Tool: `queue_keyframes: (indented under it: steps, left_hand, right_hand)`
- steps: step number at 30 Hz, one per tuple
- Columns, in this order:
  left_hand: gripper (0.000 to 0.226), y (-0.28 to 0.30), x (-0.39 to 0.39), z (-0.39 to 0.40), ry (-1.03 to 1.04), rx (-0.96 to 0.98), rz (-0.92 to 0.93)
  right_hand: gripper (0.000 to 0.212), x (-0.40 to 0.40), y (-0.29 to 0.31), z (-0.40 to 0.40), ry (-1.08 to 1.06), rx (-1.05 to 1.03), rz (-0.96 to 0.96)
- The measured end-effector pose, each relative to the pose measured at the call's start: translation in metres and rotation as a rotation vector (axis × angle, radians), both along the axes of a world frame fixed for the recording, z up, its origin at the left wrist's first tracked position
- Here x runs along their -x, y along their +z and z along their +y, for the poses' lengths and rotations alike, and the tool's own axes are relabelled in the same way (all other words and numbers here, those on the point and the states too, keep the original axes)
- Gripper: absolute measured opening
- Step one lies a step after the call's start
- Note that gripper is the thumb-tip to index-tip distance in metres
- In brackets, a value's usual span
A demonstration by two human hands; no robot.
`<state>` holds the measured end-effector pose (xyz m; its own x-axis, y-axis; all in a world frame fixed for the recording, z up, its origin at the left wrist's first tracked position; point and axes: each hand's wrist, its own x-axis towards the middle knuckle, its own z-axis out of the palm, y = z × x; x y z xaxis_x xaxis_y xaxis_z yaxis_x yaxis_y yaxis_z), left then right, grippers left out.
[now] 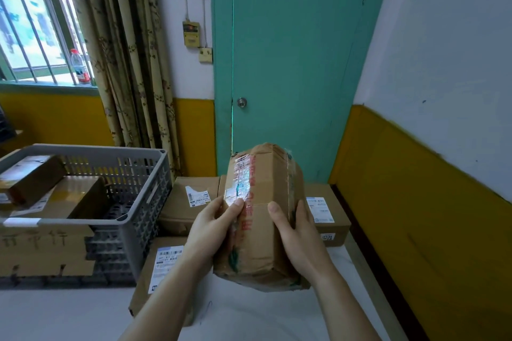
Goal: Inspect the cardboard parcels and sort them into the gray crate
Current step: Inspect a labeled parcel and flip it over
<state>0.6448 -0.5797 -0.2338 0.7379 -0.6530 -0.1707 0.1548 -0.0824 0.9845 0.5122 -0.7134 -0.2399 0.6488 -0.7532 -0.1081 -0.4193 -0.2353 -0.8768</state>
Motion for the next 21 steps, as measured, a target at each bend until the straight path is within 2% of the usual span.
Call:
queue_keyframes:
  steps: [2, 5, 8, 10, 14, 18, 21]
  left_hand:
    - [0.046, 0.001, -0.002, 0.002, -0.098, 0.058, 0.146]
    - [0.044, -0.002, -0.003, 0.001, -0.168, 0.122, 0.180]
    - [0.059, -0.003, 0.001, -0.004, -0.123, 0.130, 0.127]
    - [0.073, -0.002, 0.006, -0.007, -0.095, 0.120, 0.085]
    - [0.069, 0.000, 0.010, -0.014, -0.042, 0.067, -0.121]
    - [0.053, -0.001, 0.011, -0.017, -0.029, 0.008, -0.239]
    - [0.029, 0.001, 0.010, -0.016, -0.059, 0.011, -0.205]
  right_hand:
    - [0.136, 0.001, 0.001, -0.001, 0.024, -0.081, -0.019]
    - [0.112, 0.002, 0.002, 0.002, 0.032, -0.149, -0.091]
    - [0.080, 0.000, 0.004, 0.004, 0.037, -0.079, -0.117]
    - [0.067, -0.002, 0.004, 0.004, 0.034, -0.058, -0.139]
    - [0.046, -0.002, 0.001, 0.000, 0.045, -0.106, -0.195]
    - [0.038, -0.002, -0.001, -0.007, 0.077, -0.190, -0.256]
    - [0.049, -0.001, -0.002, -0.012, 0.078, -0.222, -0.270]
